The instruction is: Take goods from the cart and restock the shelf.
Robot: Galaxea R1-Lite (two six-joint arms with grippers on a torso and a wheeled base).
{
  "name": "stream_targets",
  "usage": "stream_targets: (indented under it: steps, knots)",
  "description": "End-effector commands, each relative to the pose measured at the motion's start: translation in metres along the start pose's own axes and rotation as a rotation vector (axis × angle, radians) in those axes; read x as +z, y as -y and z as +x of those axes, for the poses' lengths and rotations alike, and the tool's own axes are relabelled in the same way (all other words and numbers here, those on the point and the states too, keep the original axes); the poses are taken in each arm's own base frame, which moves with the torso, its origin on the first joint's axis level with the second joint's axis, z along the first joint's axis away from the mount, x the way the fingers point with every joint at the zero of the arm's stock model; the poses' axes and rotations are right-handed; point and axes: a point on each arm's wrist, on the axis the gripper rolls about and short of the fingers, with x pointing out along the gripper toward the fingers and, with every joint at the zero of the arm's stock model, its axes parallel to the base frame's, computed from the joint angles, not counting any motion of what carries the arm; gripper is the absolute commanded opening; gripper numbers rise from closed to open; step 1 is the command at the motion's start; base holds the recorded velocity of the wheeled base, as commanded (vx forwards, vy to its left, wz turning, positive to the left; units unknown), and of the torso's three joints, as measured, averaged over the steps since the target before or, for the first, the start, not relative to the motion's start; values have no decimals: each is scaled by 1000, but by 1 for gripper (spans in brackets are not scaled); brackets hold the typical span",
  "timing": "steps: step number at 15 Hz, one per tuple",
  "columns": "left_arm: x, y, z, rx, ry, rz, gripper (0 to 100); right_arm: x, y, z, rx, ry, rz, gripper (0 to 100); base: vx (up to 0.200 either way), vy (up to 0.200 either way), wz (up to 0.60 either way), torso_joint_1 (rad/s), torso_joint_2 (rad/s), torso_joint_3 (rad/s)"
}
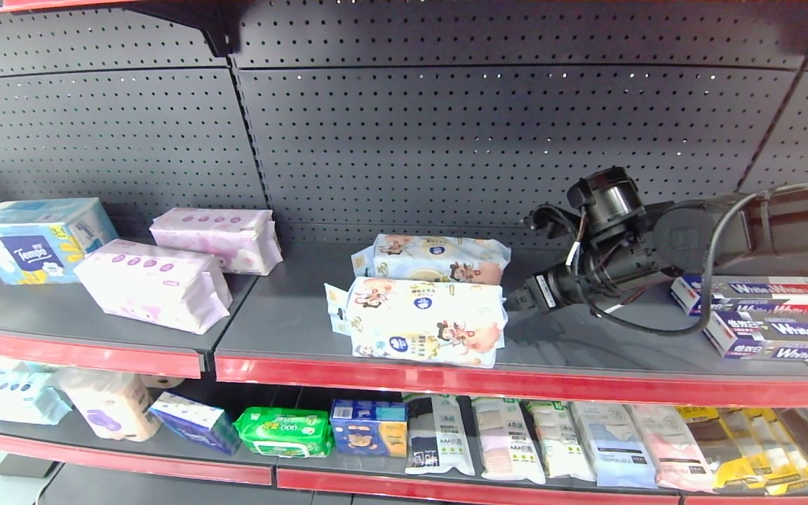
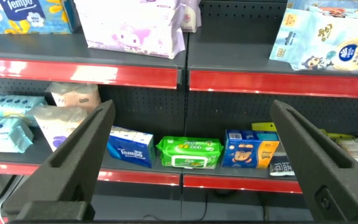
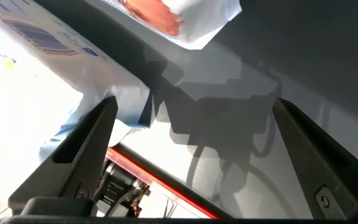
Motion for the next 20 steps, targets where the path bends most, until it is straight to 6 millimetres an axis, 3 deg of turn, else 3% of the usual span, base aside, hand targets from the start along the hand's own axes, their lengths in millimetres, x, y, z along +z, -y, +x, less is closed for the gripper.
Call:
stream_targets:
  steps: [1, 6, 11, 14, 15, 16, 20]
  knots:
    - [0, 0, 0, 1, -2, 0, 100, -3, 9, -3, -15, -6, 18, 100, 0, 0, 0, 0, 0, 0]
    - [0, 0, 0, 1, -2, 0, 100, -9, 26, -22, -52, 12, 57, 100, 0, 0, 0, 0, 0, 0]
    - [0, 0, 0, 1, -2, 0, 100, -35, 27, -74, -85, 42, 90, 100, 0, 0, 0, 0, 0, 0]
    - [0, 0, 0, 1, -2, 0, 100, -68, 23, -121, -118, 78, 113, 100, 0, 0, 0, 0, 0, 0]
    - [0, 0, 0, 0, 0, 0, 100, -68, 23, -122, -119, 79, 114, 100, 0, 0, 0, 0, 0, 0]
    - [0, 0, 0, 1, -2, 0, 100, -97, 15, -150, -140, 104, 125, 100, 0, 0, 0, 0, 0, 0]
    - [0, 0, 0, 1, -2, 0, 100, -157, 0, -199, -216, 198, 154, 100, 0, 0, 0, 0, 0, 0]
